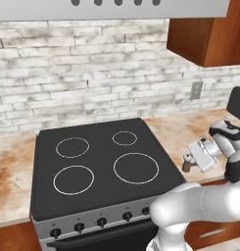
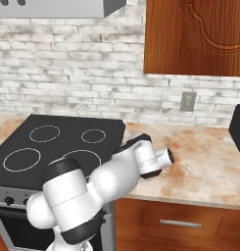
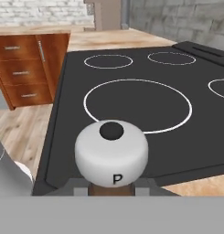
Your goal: Take 2 condiments from the cabinet and move them on the counter near the stove.Make sure the condiments are lined up with each other, next to each other.
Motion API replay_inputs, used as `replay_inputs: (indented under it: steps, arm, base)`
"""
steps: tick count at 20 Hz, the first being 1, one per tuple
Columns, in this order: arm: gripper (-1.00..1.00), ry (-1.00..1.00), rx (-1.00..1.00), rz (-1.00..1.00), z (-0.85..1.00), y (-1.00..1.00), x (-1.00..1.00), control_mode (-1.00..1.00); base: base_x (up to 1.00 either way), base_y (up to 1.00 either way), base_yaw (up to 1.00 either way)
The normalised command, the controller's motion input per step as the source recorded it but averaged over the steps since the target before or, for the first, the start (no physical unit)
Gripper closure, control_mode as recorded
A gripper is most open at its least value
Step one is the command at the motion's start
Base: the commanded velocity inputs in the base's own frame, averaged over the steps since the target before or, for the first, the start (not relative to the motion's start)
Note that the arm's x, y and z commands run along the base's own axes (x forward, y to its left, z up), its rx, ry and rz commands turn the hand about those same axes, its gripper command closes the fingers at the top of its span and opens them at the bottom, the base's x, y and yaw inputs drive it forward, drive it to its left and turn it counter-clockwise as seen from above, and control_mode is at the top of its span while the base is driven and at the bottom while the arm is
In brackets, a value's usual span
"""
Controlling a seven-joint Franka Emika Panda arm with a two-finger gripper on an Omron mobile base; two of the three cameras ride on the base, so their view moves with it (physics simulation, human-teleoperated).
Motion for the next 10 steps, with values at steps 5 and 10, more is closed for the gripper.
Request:
replay_inputs:
  steps: [5,10]
  arm:
    - [1.00,0.00,0.00,0.01,-0.18,-0.05,0.11,-1.00]
    - [1.00,0.00,0.00,0.01,-0.20,-0.05,0.10,-1.00]
  base:
    - [0.00,0.00,0.00]
    - [0.00,0.00,0.00]
